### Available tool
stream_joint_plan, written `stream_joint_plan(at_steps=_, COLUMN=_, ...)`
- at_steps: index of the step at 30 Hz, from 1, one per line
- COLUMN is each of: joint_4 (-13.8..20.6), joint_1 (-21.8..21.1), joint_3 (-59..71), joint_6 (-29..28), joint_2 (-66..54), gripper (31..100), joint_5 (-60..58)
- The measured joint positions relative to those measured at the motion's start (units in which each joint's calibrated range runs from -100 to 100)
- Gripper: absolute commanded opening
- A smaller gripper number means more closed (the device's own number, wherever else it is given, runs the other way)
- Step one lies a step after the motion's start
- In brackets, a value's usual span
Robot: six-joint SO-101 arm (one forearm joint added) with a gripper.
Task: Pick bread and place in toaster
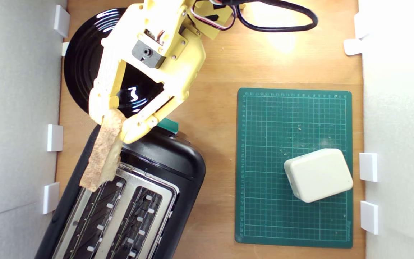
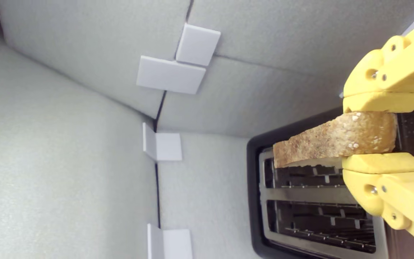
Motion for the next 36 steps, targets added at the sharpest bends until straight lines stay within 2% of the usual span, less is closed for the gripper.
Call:
stream_joint_plan(at_steps=13, joint_4=0.0, joint_1=0.0, joint_3=-2.77, joint_6=2.38, joint_2=2.52, gripper=56.3, joint_5=2.63)
stream_joint_plan(at_steps=19, joint_4=-1.6, joint_1=0.0, joint_3=-3.88, joint_6=2.69, joint_2=3.28, gripper=56.3, joint_5=4.49)
stream_joint_plan(at_steps=35, joint_4=-1.16, joint_1=0.09, joint_3=-6.66, joint_6=2.69, joint_2=8.15, gripper=56.2, joint_5=4.58)
stream_joint_plan(at_steps=36, joint_4=-2.13, joint_1=0.27, joint_3=-7.67, joint_6=2.69, joint_2=9.16, gripper=56.2, joint_5=4.58)
